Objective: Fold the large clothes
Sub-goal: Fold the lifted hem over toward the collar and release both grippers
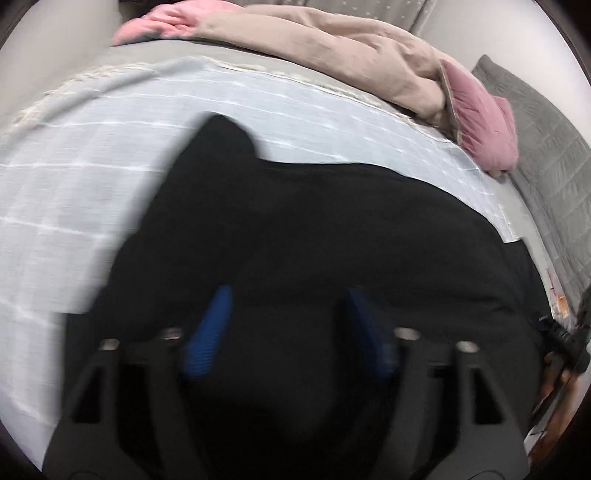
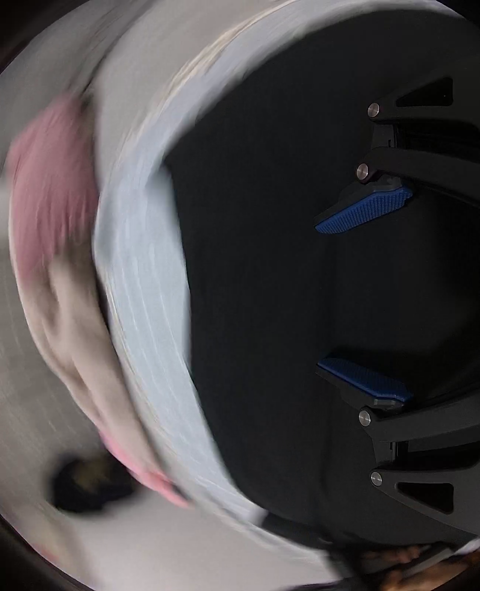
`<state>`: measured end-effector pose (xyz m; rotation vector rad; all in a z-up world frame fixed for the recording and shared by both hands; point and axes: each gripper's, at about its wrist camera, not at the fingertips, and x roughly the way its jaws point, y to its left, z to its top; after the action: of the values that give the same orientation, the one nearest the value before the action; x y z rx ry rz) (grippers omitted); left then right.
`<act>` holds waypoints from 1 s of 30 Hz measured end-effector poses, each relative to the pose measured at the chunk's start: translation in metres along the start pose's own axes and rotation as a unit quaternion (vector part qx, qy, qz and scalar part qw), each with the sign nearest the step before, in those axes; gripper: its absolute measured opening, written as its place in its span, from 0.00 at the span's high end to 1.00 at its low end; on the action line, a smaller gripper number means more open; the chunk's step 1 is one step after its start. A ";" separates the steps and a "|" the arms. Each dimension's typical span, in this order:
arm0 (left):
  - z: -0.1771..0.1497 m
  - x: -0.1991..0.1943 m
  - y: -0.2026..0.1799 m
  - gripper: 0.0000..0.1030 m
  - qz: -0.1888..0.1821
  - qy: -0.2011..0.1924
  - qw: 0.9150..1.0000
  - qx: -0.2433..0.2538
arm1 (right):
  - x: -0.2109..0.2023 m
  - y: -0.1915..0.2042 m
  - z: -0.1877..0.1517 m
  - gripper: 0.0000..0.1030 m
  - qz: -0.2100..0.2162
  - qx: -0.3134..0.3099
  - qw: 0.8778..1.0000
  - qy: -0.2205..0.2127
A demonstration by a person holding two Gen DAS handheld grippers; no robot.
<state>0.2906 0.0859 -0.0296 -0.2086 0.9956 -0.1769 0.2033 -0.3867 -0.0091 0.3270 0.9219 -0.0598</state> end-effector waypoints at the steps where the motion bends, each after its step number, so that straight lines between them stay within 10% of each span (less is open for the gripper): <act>1: 0.000 -0.007 0.006 0.41 0.043 -0.003 0.999 0.016 | -0.013 -0.032 0.000 0.36 0.000 0.033 0.999 -0.010; 3: -0.003 -0.020 0.014 0.32 0.130 -0.011 0.991 0.034 | -0.037 -0.070 -0.001 0.34 -0.080 0.063 0.995 -0.020; 5: -0.006 -0.043 0.015 0.31 0.138 -0.023 0.990 0.014 | -0.062 -0.090 -0.005 0.33 -0.152 0.089 0.984 -0.021; 11: -0.052 -0.098 -0.065 0.07 0.025 -0.061 0.996 0.064 | -0.107 -0.027 -0.024 0.26 -0.049 0.040 0.997 -0.040; 16: -0.102 -0.063 -0.095 0.06 0.005 0.006 0.995 0.096 | -0.072 0.050 -0.060 0.24 0.015 0.008 1.000 0.017; 24: -0.155 -0.112 -0.066 0.06 0.073 -0.014 0.996 0.057 | -0.076 0.058 -0.096 0.24 -0.108 -0.018 0.994 -0.002; 30: -0.164 -0.159 -0.036 0.06 0.022 -0.039 0.998 -0.042 | -0.093 0.045 -0.091 0.24 -0.060 0.045 0.997 -0.037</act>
<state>0.0655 0.0742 0.0226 -0.2681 0.9289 -0.0871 0.0852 -0.3244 0.0248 0.3492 0.8672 -0.2232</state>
